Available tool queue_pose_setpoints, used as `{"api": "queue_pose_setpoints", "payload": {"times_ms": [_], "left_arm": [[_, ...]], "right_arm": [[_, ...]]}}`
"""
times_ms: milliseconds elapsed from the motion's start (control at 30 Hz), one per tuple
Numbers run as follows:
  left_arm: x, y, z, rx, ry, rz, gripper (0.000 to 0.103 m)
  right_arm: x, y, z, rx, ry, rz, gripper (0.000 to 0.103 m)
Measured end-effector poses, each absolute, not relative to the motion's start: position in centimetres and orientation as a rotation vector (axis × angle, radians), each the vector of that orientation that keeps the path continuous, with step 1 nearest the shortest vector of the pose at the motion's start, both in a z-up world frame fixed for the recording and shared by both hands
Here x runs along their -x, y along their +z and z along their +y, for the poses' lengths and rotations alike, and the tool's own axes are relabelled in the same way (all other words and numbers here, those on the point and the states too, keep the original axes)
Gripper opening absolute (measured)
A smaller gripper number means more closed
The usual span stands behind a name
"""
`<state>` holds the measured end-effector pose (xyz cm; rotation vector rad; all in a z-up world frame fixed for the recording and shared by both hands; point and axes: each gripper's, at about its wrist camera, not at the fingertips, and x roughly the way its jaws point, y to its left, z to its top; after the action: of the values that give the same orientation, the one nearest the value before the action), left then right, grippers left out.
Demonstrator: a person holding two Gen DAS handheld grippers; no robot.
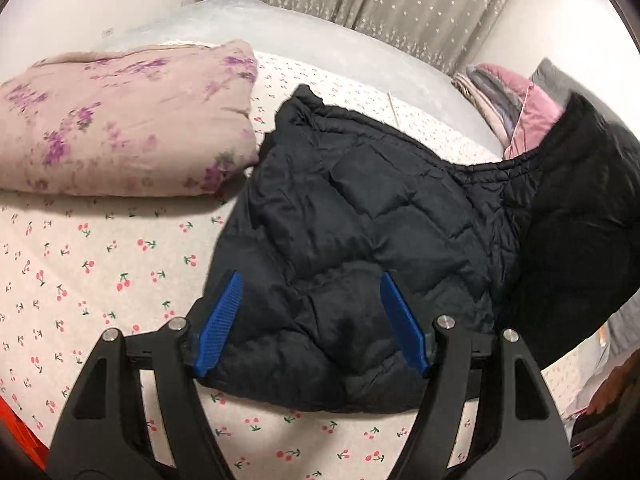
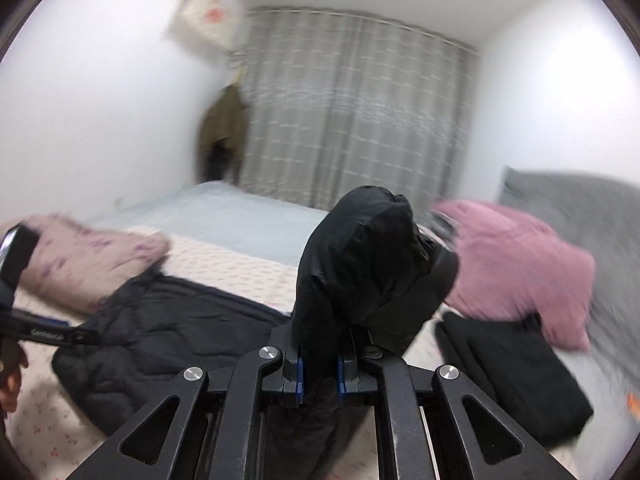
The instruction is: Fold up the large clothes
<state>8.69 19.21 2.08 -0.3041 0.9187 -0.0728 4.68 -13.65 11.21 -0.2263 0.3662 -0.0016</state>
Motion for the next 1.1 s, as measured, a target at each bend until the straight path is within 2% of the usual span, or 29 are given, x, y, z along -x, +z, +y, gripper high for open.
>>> {"api": "queue_pose_setpoints", "payload": {"times_ms": [167, 367, 500, 700, 800, 867, 1100], "left_arm": [[-8.1, 2.9, 22.0, 0.372, -0.054, 0.898, 0.072], [-8.4, 3.2, 25.7, 0.431, -0.006, 0.886, 0.072], [-8.8, 2.7, 27.0, 0.473, 0.003, 0.895, 0.072], [-9.3, 2.4, 26.3, 0.477, -0.027, 0.914, 0.072], [-9.4, 2.5, 26.5, 0.483, -0.036, 0.905, 0.072], [-9.3, 2.6, 26.8, 0.492, -0.037, 0.899, 0.072], [-9.5, 2.6, 26.4, 0.495, -0.054, 0.9, 0.072]], "right_arm": [[-6.6, 9.6, -4.7, 0.431, 0.187, 0.387, 0.011], [-7.2, 1.6, 2.6, 0.648, 0.385, 0.493, 0.011], [-7.5, -1.0, 4.1, 0.71, 0.429, 0.524, 0.016], [-8.8, -1.5, 3.6, 0.628, 0.477, 0.584, 0.025], [-9.0, -1.5, 3.3, 0.556, 0.538, 0.624, 0.04], [-9.0, -1.0, 2.8, 0.5, 0.608, 0.654, 0.059], [-9.1, 3.1, -3.0, 0.177, 0.847, 0.735, 0.061]]}}
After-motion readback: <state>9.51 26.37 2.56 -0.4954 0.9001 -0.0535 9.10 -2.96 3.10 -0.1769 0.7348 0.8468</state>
